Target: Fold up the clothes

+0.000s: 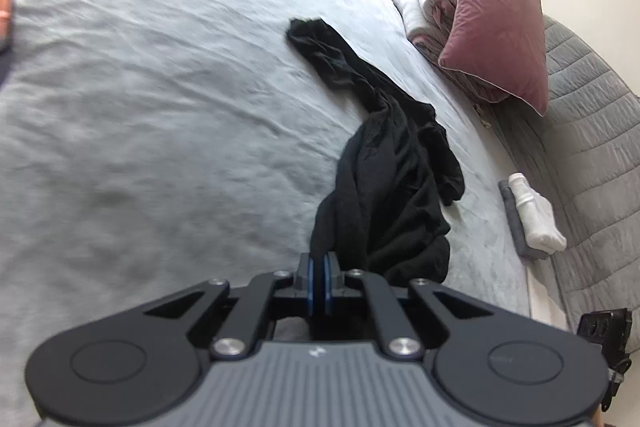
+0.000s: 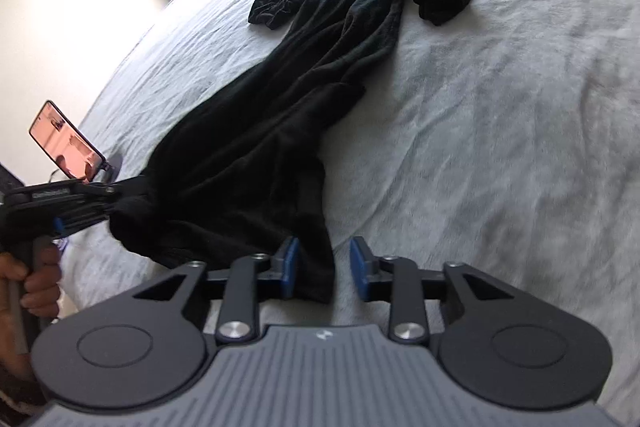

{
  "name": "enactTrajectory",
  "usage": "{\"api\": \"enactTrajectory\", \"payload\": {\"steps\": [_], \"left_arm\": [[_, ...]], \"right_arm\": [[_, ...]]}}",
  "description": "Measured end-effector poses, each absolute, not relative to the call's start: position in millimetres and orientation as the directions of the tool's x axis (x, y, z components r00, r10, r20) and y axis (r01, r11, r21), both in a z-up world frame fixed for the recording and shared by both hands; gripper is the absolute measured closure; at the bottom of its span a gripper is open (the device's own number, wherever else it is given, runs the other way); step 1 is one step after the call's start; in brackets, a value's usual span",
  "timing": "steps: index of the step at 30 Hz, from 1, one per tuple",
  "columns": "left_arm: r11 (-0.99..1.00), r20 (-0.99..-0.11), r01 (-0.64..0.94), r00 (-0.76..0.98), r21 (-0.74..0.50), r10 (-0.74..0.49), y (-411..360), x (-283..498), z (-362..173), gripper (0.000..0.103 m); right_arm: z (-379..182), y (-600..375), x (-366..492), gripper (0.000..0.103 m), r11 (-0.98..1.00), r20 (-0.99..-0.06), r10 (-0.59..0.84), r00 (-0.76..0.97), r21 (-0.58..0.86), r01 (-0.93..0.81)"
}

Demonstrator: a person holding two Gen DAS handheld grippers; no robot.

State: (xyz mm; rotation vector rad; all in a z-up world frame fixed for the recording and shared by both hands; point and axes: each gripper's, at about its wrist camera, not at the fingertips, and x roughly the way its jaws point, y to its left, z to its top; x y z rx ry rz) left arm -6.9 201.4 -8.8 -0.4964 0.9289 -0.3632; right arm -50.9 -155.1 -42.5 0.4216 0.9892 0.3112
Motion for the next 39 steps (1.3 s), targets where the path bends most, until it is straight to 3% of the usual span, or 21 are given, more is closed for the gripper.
{"api": "enactTrajectory", "payload": {"steps": [4,10,11,13,14,18,22,26,28,29,30,33,36,39], "left_arm": [[0.884,-0.694,0.089,0.586,-0.459,-0.419,210.5,-19.2,2.2,0.103],[0.919,-0.756,0.033,0.558,-0.393,-0.343,234.4,-30.5,1.3,0.099],[0.905,-0.746,0.028,0.556,-0.424,-0.366,239.3,-32.6,1.3,0.094],[0.875,-0.723,0.019,0.554,-0.484,-0.413,248.8,-36.6,1.4,0.068],[0.857,-0.706,0.016,0.559,-0.515,-0.435,251.4,-38.1,1.5,0.061],[0.831,-0.666,0.056,0.570,-0.553,-0.481,235.5,-41.2,7.3,0.050],[0.897,-0.706,0.120,0.576,-0.425,-0.411,191.0,-40.9,9.5,0.033],[0.953,-0.760,0.146,0.576,-0.267,-0.301,152.1,-35.1,-3.2,0.038],[0.979,-0.779,0.103,0.593,-0.176,-0.203,148.5,-31.5,-9.2,0.054],[0.985,-0.781,0.073,0.602,-0.153,-0.166,152.5,-30.4,-11.4,0.056],[0.985,-0.780,0.046,0.605,-0.165,-0.159,161.3,-30.6,-13.0,0.061],[0.979,-0.780,-0.034,0.611,-0.199,-0.138,187.7,-31.0,-17.7,0.082],[0.970,-0.787,-0.082,0.602,-0.230,-0.135,210.0,-35.0,-16.6,0.086],[0.977,-0.800,-0.125,0.596,-0.174,-0.066,220.0,-42.5,-8.7,0.092]], "right_arm": [[-41.4,-145.7,-59.4,0.074,0.886,-0.737,0.417,0.533,0.460,-0.057],[-40.0,-137.5,-68.4,0.071,0.893,-0.733,0.395,0.554,0.449,-0.043],[-40.5,-136.6,-70.1,0.071,0.894,-0.731,0.391,0.560,0.447,-0.041],[-42.4,-134.8,-73.2,0.071,0.895,-0.725,0.383,0.573,0.445,-0.034],[-43.4,-134.5,-74.1,0.071,0.893,-0.722,0.380,0.579,0.449,-0.027],[-46.4,-132.2,-76.6,0.071,0.890,-0.707,0.371,0.602,0.456,-0.012],[-48.0,-127.5,-76.8,0.071,0.893,-0.698,0.357,0.621,0.451,-0.005],[-50.7,-116.8,-76.2,0.071,0.911,-0.687,0.330,0.648,0.411,-0.029],[-50.9,-111.5,-77.3,0.078,0.932,-0.689,0.301,0.660,0.360,-0.049],[-50.8,-109.0,-78.3,0.090,0.944,-0.692,0.280,0.665,0.325,-0.059],[-50.6,-106.5,-79.3,0.095,0.955,-0.695,0.259,0.670,0.289,-0.069],[-49.3,-111.4,-84.3,0.099,0.956,-0.689,0.266,0.674,0.275,-0.097],[-46.6,-122.8,-90.1,0.099,0.949,-0.693,0.272,0.667,0.309,-0.066],[-40.4,-134.9,-97.2,0.099,0.944,-0.703,0.276,0.656,0.326,-0.049]]}}
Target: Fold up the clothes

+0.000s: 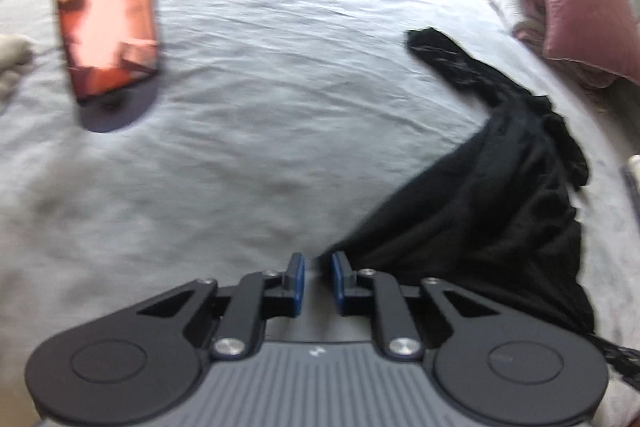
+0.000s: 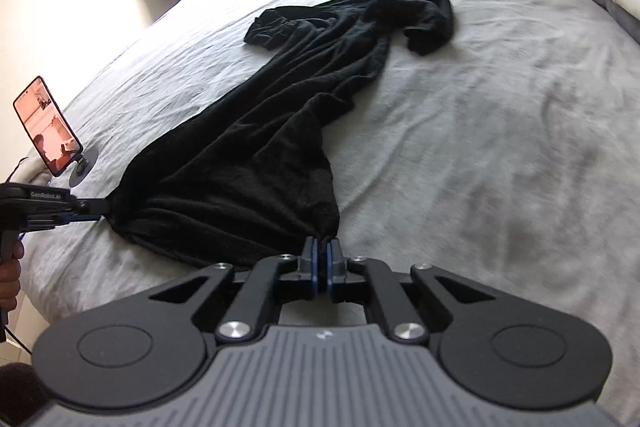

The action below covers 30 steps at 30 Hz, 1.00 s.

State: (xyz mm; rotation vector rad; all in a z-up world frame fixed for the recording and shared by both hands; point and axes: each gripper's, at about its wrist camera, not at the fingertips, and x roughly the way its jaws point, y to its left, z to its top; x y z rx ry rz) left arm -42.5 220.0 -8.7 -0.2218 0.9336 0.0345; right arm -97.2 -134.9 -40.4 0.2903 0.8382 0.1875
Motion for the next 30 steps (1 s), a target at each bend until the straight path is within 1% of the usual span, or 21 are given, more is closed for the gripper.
{"api": "enactTrajectory", "payload": {"steps": [2,5,7,10,13,17,20,21,22,23,24,27,30], "left_arm": [[0.978,-0.802,-0.126,0.594,-0.167,-0.060,224.3,-48.1,-4.8,0.092],[0.972,-0.792,-0.100,0.600,-0.211,-0.110,225.8,-56.3,1.2,0.089],[0.966,-0.769,-0.051,0.616,-0.253,-0.169,218.2,-63.0,7.2,0.078],[0.954,-0.732,0.040,0.632,-0.298,-0.255,197.7,-69.4,17.2,0.072],[0.939,-0.719,0.127,0.613,-0.321,-0.328,171.3,-67.5,21.0,0.068],[0.940,-0.745,0.187,0.572,-0.287,-0.341,137.7,-56.3,13.0,0.066],[0.950,-0.769,0.176,0.557,-0.259,-0.313,124.2,-43.7,-0.8,0.067],[0.955,-0.777,0.168,0.555,-0.245,-0.297,120.5,-39.7,-5.6,0.070],[0.960,-0.783,0.160,0.554,-0.231,-0.281,117.4,-36.2,-10.0,0.093],[0.962,-0.783,0.156,0.559,-0.224,-0.273,117.1,-34.4,-12.9,0.100],[0.959,-0.778,0.151,0.561,-0.241,-0.284,119.2,-33.8,-14.4,0.101],[0.927,-0.750,0.108,0.558,-0.359,-0.356,136.6,-34.4,-11.6,0.101],[0.893,-0.716,0.083,0.567,-0.442,-0.407,156.6,-42.1,-2.0,0.102]], "right_arm": [[-34.4,-142.4,-103.4,0.099,0.942,-0.705,0.273,0.655,0.332,-0.036],[-26.4,-156.2,-112.9,0.099,0.933,-0.694,0.290,0.659,0.357,-0.035],[-24.6,-160.9,-116.0,0.099,0.930,-0.697,0.296,0.653,0.366,-0.030],[-26.9,-162.4,-116.2,0.099,0.930,-0.708,0.296,0.641,0.366,-0.024],[-30.4,-162.1,-116.1,0.099,0.929,-0.714,0.300,0.632,0.370,-0.022],[-34.9,-163.2,-116.2,0.099,0.926,-0.719,0.306,0.625,0.378,-0.018],[-38.5,-165.1,-114.9,0.099,0.922,-0.722,0.309,0.619,0.386,-0.010],[-39.7,-166.3,-114.3,0.099,0.920,-0.723,0.312,0.616,0.391,-0.008],[-40.0,-168.0,-113.7,0.099,0.918,-0.722,0.315,0.616,0.395,-0.007],[-40.3,-169.7,-113.1,0.099,0.917,-0.720,0.318,0.617,0.400,-0.006],[-40.6,-171.4,-112.5,0.099,0.915,-0.719,0.321,0.617,0.405,-0.005],[-33.6,-182.9,-113.8,0.099,0.914,-0.705,0.308,0.639,0.405,0.006],[-21.2,-200.5,-116.7,0.099,0.918,-0.690,0.278,0.669,0.395,0.026]]}}
